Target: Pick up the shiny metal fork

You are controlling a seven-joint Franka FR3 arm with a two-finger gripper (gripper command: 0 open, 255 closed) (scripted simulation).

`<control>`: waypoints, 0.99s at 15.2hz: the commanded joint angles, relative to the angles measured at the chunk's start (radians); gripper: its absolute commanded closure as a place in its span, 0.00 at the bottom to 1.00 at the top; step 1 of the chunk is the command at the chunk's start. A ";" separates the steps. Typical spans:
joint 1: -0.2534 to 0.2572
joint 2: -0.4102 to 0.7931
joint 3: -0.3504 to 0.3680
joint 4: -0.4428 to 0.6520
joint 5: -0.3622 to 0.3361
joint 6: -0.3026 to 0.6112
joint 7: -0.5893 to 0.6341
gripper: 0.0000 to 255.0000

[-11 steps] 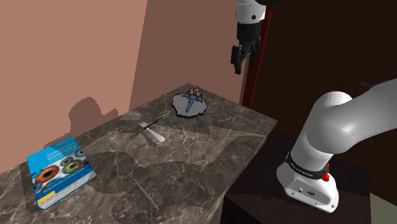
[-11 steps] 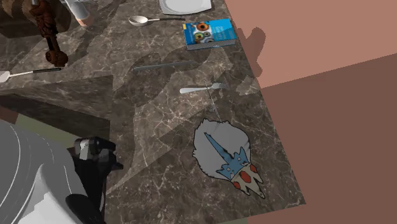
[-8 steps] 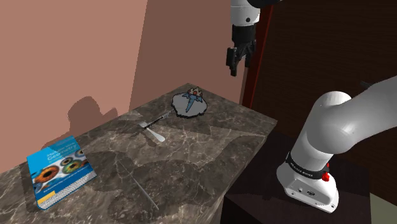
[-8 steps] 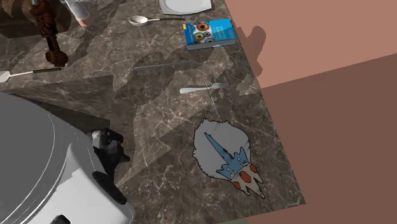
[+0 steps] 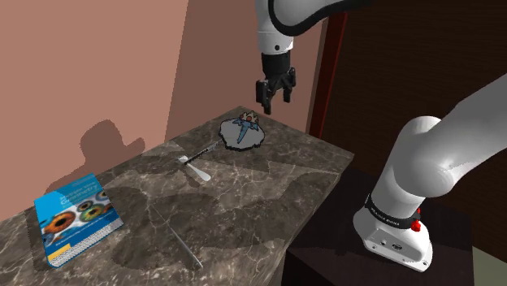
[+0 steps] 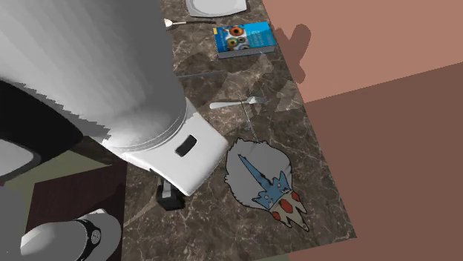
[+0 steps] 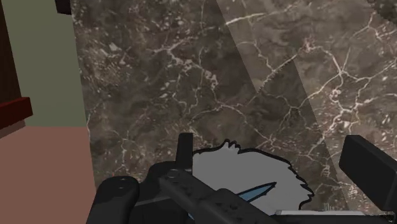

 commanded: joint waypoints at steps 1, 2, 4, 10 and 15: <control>0.008 0.070 0.017 0.031 0.010 0.034 0.018 0.00; 0.013 0.102 0.028 0.046 0.015 0.049 0.030 0.00; 0.024 0.169 0.049 0.080 0.024 0.076 0.054 0.00; 0.054 0.377 0.105 0.208 0.030 0.140 0.126 0.00; 0.085 0.557 0.142 0.347 0.015 0.169 0.186 0.00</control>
